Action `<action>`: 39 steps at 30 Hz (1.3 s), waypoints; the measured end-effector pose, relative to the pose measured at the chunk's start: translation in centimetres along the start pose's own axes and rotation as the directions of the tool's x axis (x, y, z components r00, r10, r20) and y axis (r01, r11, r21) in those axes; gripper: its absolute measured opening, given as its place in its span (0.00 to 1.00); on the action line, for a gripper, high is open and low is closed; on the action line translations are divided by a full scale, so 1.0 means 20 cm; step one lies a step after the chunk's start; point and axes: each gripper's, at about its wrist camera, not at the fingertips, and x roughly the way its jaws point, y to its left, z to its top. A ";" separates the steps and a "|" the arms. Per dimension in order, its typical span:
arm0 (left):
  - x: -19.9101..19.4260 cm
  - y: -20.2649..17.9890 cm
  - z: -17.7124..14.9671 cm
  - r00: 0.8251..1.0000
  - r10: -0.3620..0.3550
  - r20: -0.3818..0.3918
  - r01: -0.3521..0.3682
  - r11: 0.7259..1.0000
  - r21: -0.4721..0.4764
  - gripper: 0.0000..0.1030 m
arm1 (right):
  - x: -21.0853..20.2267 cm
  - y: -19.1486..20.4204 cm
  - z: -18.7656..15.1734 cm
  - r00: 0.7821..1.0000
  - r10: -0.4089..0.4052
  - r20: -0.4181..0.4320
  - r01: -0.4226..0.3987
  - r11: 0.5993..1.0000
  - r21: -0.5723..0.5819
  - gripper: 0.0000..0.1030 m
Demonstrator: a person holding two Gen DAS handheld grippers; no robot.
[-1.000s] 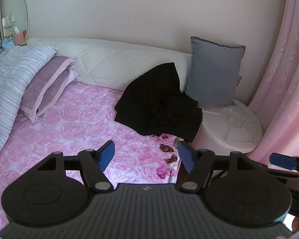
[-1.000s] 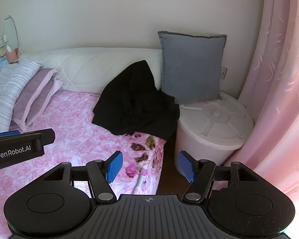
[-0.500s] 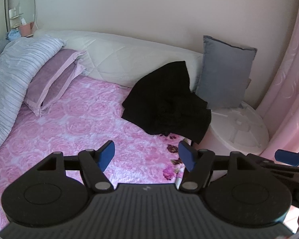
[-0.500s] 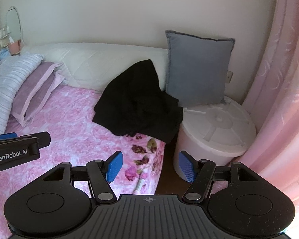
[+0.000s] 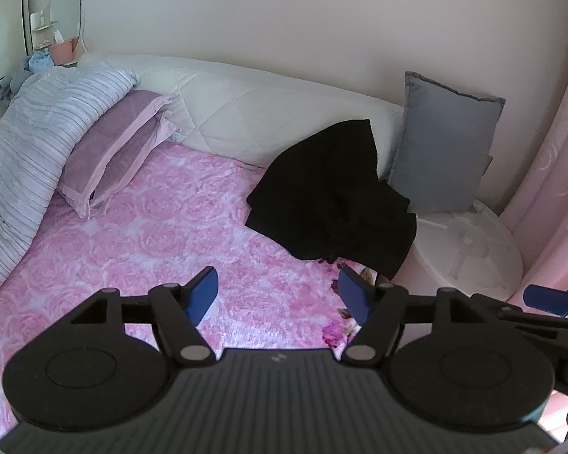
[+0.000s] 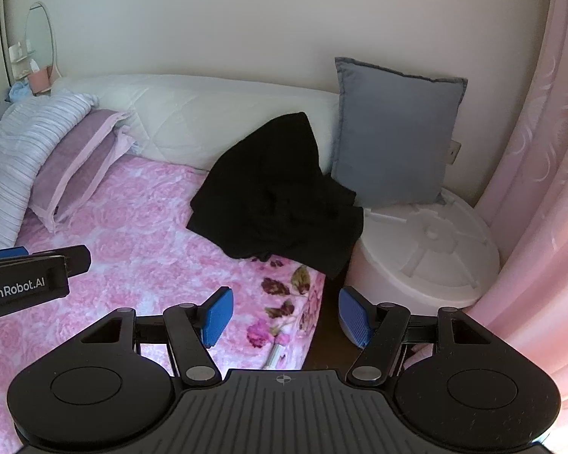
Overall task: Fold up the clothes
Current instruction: 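Move both open grippers toward the crumpled black garment on the bed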
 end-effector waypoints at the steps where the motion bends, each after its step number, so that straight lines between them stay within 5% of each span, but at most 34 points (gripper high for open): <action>1: 0.00 0.00 0.00 1.000 -0.001 -0.001 0.001 1.000 0.000 0.65 | 0.00 0.00 0.00 1.000 0.000 -0.001 0.000 1.000 0.000 0.64; 25: 0.07 0.09 0.03 0.999 0.042 -0.002 -0.042 0.997 -0.063 0.65 | 0.12 0.04 0.06 0.999 0.036 -0.007 -0.036 0.999 -0.041 0.64; 39: 0.39 -0.02 0.10 0.994 0.043 -0.104 -0.051 0.996 -0.074 0.65 | 0.41 -0.14 0.15 0.996 0.066 -0.061 -0.067 0.998 -0.006 0.64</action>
